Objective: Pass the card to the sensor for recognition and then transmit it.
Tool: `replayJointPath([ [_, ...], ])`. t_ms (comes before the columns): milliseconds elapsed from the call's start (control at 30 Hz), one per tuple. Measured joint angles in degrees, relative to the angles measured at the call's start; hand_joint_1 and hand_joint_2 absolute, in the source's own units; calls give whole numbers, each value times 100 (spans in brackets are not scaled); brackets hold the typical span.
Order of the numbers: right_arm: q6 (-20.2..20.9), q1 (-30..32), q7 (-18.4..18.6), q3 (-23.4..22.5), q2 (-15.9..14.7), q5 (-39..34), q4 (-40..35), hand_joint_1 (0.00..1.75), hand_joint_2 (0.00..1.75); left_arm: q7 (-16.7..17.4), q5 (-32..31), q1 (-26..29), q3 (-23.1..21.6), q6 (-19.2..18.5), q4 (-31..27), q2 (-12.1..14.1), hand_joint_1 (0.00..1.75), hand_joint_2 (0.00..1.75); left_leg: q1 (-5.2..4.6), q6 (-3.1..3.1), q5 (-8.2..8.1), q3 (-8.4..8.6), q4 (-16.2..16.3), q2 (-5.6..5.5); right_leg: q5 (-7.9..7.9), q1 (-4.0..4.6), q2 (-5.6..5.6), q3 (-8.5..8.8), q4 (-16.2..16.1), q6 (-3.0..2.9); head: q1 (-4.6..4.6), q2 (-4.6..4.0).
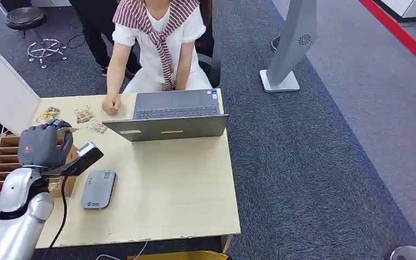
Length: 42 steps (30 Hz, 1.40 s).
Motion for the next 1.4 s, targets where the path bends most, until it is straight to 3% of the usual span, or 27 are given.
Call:
replayJointPath([
  [233,2,0,9,0,0,2,0,0,175,70,11,3,0,-484,81,-2,175,175,0,0,0,0,0,1,0,0,0,-1,0,0,0,-2],
  [1300,2,0,9,0,0,2,0,0,175,70,13,18,-2,-510,197,-2,175,175,0,0,0,0,0,0,0,0,0,-1,0,0,0,0],
  [1333,2,-1,9,0,0,0,0,0,175,70,13,22,-2,-537,197,-2,175,175,0,0,0,-2,0,0,0,0,0,0,0,0,-2,-2],
  [1400,2,0,9,-2,0,-66,0,0,175,17,-46,172,-67,-954,101,41,175,175,-1,0,-9,2,-3,5,-2,-6,3,4,0,0,2,0],
])
